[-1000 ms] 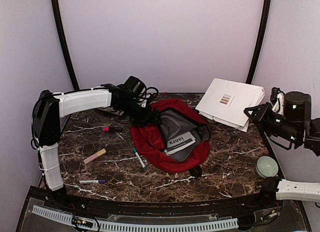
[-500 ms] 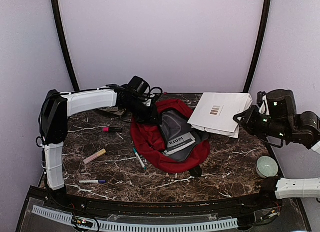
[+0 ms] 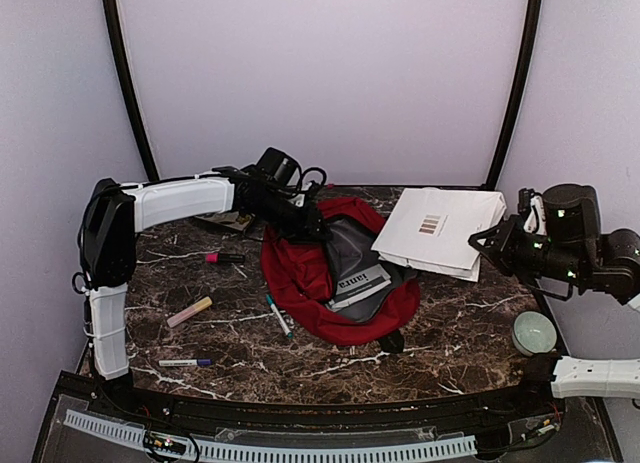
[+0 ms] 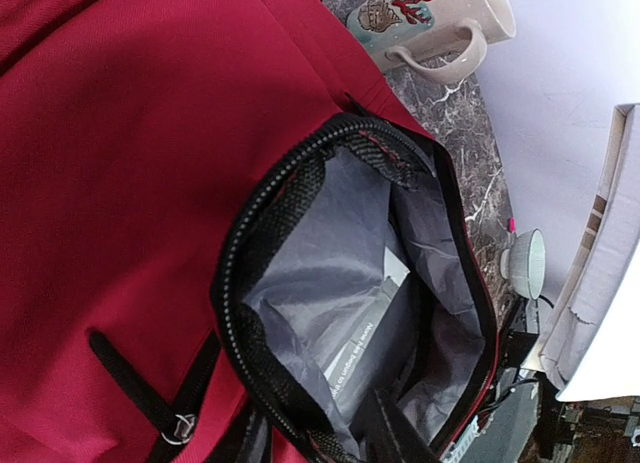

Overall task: Pack the student bag
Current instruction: Pick up the largest pocket of the bag from the student bag.

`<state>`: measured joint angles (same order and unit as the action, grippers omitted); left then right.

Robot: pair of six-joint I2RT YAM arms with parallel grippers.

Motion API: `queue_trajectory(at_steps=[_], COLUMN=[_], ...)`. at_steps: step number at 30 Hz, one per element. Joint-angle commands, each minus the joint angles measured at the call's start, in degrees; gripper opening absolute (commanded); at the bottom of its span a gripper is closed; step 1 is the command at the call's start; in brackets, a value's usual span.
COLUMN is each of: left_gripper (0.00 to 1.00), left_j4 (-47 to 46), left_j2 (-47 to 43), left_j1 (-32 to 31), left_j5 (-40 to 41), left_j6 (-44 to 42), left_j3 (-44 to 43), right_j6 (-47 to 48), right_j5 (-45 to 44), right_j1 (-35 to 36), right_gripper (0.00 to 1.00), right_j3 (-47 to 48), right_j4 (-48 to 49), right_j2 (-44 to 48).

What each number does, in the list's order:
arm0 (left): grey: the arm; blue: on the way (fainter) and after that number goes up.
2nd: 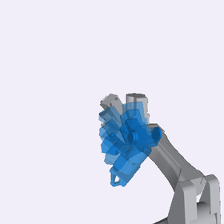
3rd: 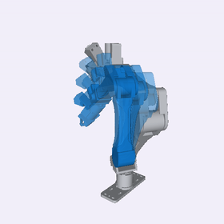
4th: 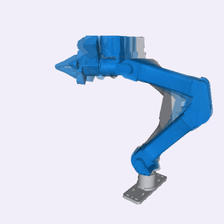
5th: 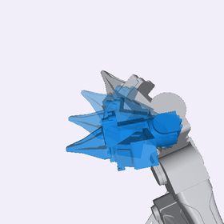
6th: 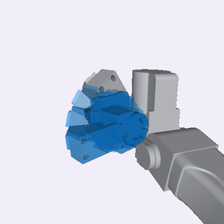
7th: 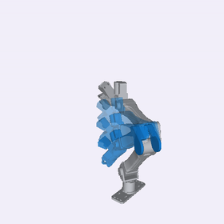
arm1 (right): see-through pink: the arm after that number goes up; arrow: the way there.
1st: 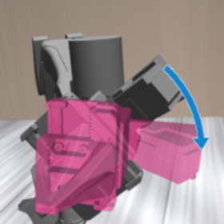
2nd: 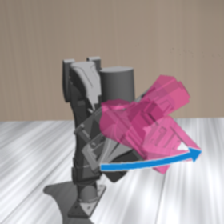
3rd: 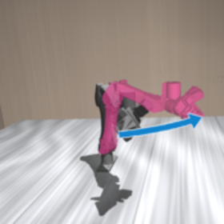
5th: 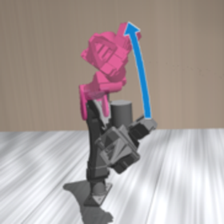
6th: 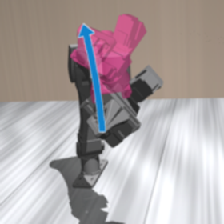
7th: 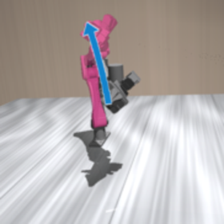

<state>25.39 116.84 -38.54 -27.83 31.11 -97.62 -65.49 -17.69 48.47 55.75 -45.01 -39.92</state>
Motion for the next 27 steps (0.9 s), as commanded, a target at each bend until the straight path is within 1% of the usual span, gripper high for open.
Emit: queue_trajectory(at_steps=[1,4,7,15,20,23,27], left_gripper=[0.29,0.16,0.0,0.0,0.0,0.0,0.0], left_j4=[1.9,2.0,1.8,1.8,2.5,3.4,4.2], left_j2=[1.0,0.8,-0.6,-7.7,-13.1,-15.0,-16.8], left_j1=[-0.3,-0.3,-0.6,-1.6,-1.9,-2.1,-2.6], left_j5=[2.1,1.7,1.4,0.3,1.0,1.3,0.6], left_j6=[1.1,1.5,1.3,1.3,1.7,1.8,1.3], left_j3=[-0.4,-0.7,-1.3,-1.1,-0.7,-0.7,-0.5], right_j6=[-1.9,-3.6,-5.7,-10.8,-14.6,-17.2,-21.2], right_j5=[1.8,3.6,6.3,15.8,18.0,18.3,18.2], right_j1=[-0.2,-0.3,-0.3,-0.3,-0.3,-0.3,-0.3], right_gripper=[0.0,0.0,0.0,0.0,0.0,0.0,0.0], right_j3=[-1.4,-2.5,-3.2,-4.8,-8.7,-12.1,-17.1], right_j4=[1.9,2.1,1.9,4.8,7.7,11.8,19.7], right_j2=[1.2,1.8,1.5,-1.6,-1.3,-0.1,0.7])
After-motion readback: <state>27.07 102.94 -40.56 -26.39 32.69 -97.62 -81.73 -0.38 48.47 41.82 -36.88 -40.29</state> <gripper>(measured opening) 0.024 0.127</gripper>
